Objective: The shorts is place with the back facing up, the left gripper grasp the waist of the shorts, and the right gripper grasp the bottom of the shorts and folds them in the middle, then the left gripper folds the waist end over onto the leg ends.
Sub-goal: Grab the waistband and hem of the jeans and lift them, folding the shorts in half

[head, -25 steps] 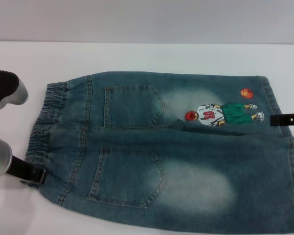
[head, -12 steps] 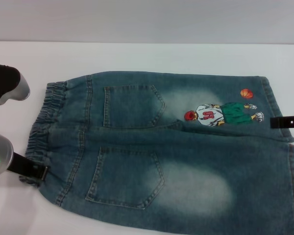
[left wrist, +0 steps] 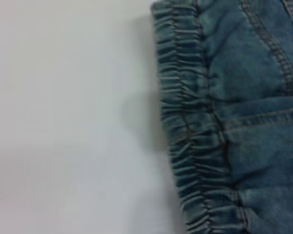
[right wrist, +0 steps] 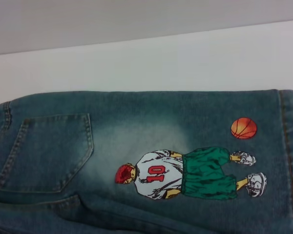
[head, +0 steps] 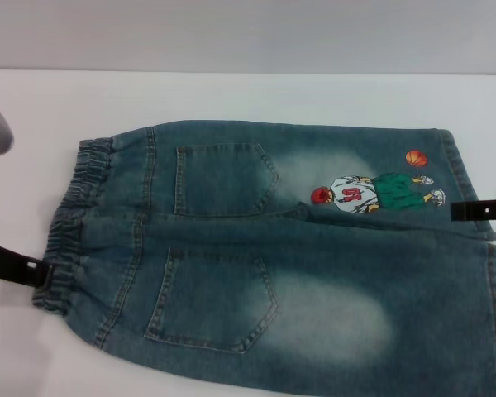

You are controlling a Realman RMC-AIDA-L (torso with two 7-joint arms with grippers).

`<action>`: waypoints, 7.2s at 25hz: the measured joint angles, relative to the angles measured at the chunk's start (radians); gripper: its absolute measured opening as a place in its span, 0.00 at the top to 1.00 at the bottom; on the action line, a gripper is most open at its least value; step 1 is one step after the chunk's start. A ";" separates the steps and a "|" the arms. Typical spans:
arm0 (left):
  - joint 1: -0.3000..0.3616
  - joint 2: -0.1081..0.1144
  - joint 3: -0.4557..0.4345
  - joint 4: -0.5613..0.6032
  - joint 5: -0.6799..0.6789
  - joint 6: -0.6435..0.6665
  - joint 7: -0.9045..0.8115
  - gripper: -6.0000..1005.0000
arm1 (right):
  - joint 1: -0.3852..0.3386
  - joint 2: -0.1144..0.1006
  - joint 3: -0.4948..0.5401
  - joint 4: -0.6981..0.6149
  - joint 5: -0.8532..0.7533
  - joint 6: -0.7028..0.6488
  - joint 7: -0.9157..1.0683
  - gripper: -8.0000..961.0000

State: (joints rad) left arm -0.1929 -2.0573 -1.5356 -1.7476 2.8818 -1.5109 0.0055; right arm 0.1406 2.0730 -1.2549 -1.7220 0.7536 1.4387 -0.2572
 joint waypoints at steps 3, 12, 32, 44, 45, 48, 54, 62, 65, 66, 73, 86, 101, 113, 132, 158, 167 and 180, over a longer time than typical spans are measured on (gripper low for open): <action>0.001 -0.001 0.003 0.003 0.006 0.004 0.003 0.91 | 0.000 0.001 -0.002 0.000 0.001 0.000 0.002 0.25; 0.003 0.001 0.007 0.008 0.007 -0.013 0.010 0.59 | 0.000 0.002 -0.004 0.001 0.002 0.000 0.004 0.25; -0.032 -0.004 0.024 0.083 -0.012 -0.009 0.011 0.14 | 0.005 0.001 -0.004 0.013 0.000 0.000 -0.001 0.25; -0.052 -0.004 0.029 0.107 -0.013 -0.011 0.011 0.14 | 0.006 -0.001 -0.004 0.016 -0.002 0.002 -0.002 0.25; -0.055 -0.004 0.030 0.111 -0.013 -0.011 0.011 0.14 | 0.007 -0.001 -0.004 0.016 -0.002 0.002 -0.002 0.25; -0.061 -0.004 0.034 0.119 -0.015 -0.014 0.011 0.14 | 0.010 -0.001 -0.004 0.017 -0.002 0.002 -0.002 0.25; -0.062 -0.003 0.037 0.122 -0.027 -0.012 0.012 0.16 | 0.014 -0.002 -0.004 0.025 -0.002 0.002 -0.002 0.25; -0.064 -0.003 0.043 0.114 -0.029 -0.018 0.013 0.21 | 0.017 -0.002 -0.004 0.026 -0.002 0.002 -0.002 0.25; -0.068 -0.003 0.045 0.097 -0.031 -0.029 0.015 0.22 | 0.019 -0.002 -0.003 0.026 -0.002 0.002 -0.002 0.25; -0.069 -0.003 0.043 0.094 -0.031 -0.030 0.015 0.23 | 0.020 -0.002 -0.003 0.026 -0.002 0.002 -0.002 0.25; -0.071 -0.003 0.050 0.097 -0.027 -0.034 0.010 0.38 | 0.022 -0.002 -0.002 0.025 -0.002 0.009 -0.003 0.25; -0.064 -0.003 0.045 0.057 -0.022 -0.053 0.002 0.91 | 0.015 -0.002 -0.003 0.027 -0.002 0.011 -0.007 0.25; -0.069 -0.001 0.045 0.076 0.008 -0.050 -0.015 0.80 | 0.015 -0.001 -0.005 0.035 -0.002 0.003 -0.007 0.25; -0.091 -0.001 0.042 0.115 0.007 -0.047 -0.017 0.36 | 0.046 -0.002 0.000 0.085 -0.012 -0.001 -0.015 0.25; -0.117 -0.004 0.049 0.160 0.007 -0.040 -0.030 0.18 | 0.072 -0.005 0.006 0.119 -0.014 0.001 -0.034 0.25; -0.137 -0.004 0.050 0.187 0.003 -0.043 -0.037 0.21 | 0.080 -0.005 0.006 0.119 -0.014 0.006 -0.036 0.25; -0.145 -0.004 0.052 0.186 -0.001 -0.049 -0.033 0.30 | 0.083 -0.005 0.008 0.121 -0.020 0.006 -0.043 0.26; -0.152 -0.005 0.064 0.169 0.002 -0.065 -0.042 0.51 | 0.086 -0.005 0.008 0.122 -0.036 0.008 -0.044 0.26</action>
State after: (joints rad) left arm -0.3452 -2.0625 -1.4718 -1.5789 2.8836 -1.5760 -0.0362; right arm 0.2271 2.0678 -1.2471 -1.5998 0.7171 1.4466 -0.3007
